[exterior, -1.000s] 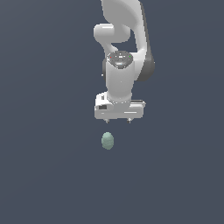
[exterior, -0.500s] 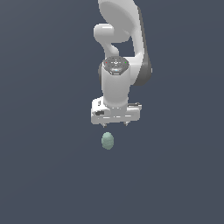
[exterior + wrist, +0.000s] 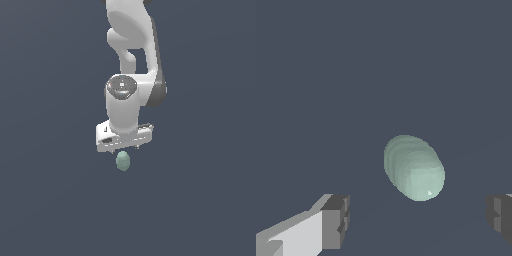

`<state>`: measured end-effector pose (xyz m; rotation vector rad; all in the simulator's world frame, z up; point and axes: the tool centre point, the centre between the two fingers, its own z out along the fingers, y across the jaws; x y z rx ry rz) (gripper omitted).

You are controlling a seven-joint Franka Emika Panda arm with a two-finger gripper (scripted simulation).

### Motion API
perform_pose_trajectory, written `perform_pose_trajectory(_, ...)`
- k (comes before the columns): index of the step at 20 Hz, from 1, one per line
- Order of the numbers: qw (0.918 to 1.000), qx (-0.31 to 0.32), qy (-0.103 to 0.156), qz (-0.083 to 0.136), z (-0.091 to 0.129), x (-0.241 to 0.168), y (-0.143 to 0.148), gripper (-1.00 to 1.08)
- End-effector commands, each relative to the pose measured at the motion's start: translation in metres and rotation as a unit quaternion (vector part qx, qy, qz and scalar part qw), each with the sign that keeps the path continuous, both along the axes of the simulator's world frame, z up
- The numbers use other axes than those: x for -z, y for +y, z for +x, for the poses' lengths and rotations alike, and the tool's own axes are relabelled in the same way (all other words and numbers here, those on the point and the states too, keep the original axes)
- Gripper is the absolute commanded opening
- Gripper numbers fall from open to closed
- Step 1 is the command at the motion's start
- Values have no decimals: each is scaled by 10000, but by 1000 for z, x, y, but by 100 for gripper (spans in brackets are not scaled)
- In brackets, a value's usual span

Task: Pick up the object and move it to a goal position.

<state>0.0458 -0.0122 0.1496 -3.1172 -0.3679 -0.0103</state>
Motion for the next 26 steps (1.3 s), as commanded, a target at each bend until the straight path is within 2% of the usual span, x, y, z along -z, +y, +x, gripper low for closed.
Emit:
perform_pose_trajectory(1,9999,-134,14,-9,4,3,-5,100)
perform_pose_trajectory(12,9997,-251,30,-17,7,9,-10,100)
perform_pose_trajectory(21,9996,-269,30,-18,6,51,-10,100)
perform_pose_trajectory(26,9996,-272,30,-18,7,56,-10,100)
